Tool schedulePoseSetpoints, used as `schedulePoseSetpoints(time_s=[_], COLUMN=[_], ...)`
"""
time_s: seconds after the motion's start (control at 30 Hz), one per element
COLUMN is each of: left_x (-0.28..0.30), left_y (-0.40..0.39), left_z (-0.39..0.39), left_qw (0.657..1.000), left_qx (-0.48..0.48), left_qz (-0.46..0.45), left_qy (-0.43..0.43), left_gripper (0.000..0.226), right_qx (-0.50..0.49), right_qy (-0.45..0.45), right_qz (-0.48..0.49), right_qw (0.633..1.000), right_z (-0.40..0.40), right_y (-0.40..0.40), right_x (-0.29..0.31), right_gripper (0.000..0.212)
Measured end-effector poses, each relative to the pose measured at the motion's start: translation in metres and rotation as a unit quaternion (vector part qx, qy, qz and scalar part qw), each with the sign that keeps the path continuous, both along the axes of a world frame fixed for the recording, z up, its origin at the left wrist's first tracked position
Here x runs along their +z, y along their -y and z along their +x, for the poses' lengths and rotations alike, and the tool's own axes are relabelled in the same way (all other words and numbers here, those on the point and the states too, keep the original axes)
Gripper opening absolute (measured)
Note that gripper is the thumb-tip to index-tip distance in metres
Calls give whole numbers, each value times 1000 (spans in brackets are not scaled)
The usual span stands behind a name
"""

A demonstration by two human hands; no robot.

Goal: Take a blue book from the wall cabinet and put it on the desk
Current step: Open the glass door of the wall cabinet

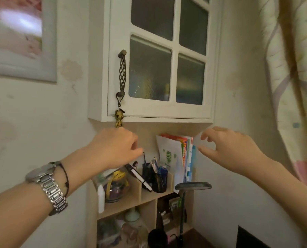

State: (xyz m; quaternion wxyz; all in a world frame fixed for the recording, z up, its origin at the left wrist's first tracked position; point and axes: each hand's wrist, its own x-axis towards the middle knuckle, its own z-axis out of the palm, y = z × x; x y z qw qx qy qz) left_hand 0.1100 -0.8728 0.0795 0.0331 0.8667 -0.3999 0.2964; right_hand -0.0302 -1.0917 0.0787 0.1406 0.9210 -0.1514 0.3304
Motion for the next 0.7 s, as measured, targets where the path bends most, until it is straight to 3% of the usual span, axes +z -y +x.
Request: schedulePoseSetpoints(time_s=[0.27, 0.4, 0.57, 0.7], left_x=[9, 29, 63, 74], left_y=[-11, -19, -34, -40], left_z=[47, 87, 128, 155], left_qw=[999, 997, 990, 966], left_qx=[2, -5, -26, -80], left_qz=[-11, -41, -84, -129], left_qy=[46, 64, 115, 210], left_gripper=[30, 32, 35, 36], right_qx=[42, 50, 108, 159], right_qy=[-11, 3, 103, 183], right_qz=[21, 10, 24, 49], right_qw=[999, 999, 989, 969], right_z=[59, 101, 156, 195], right_y=[-21, -33, -76, -116], right_x=[-22, 3, 48, 76], right_gripper=[36, 34, 43, 53])
